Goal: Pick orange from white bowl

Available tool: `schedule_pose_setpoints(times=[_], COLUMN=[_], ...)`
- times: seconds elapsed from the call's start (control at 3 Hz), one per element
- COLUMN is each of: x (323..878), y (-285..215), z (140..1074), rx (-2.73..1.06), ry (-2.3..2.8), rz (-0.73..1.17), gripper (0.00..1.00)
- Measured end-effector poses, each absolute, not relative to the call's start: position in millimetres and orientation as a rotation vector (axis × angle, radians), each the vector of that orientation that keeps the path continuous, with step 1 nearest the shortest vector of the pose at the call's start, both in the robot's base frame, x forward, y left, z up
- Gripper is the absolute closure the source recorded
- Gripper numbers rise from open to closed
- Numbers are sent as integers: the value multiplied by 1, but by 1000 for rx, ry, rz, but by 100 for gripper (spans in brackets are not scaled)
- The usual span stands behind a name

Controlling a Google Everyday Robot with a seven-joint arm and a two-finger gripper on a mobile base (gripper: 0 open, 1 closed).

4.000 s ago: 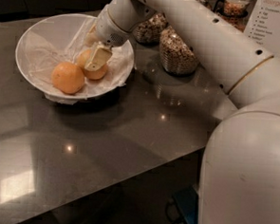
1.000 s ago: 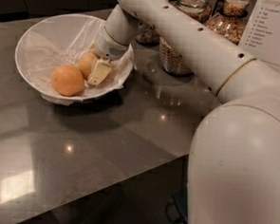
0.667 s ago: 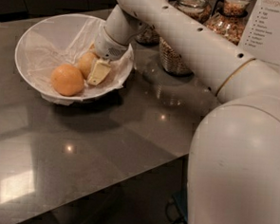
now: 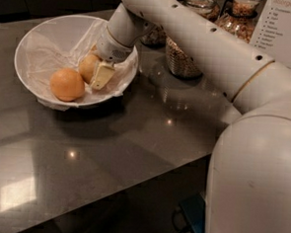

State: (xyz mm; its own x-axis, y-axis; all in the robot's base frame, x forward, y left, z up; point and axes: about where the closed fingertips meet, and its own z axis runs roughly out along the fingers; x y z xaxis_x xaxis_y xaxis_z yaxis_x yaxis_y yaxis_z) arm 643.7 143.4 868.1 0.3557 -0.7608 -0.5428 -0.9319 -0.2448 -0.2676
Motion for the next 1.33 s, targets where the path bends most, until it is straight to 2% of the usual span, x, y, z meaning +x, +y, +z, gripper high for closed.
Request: schedule_pose_setpoints(times=[1.0,1.33], x=[553,553], y=[165,165], z=[966,966], rx=[-2039,-2039], ry=[1095,1095], rz=[305,305], gripper=[100,100])
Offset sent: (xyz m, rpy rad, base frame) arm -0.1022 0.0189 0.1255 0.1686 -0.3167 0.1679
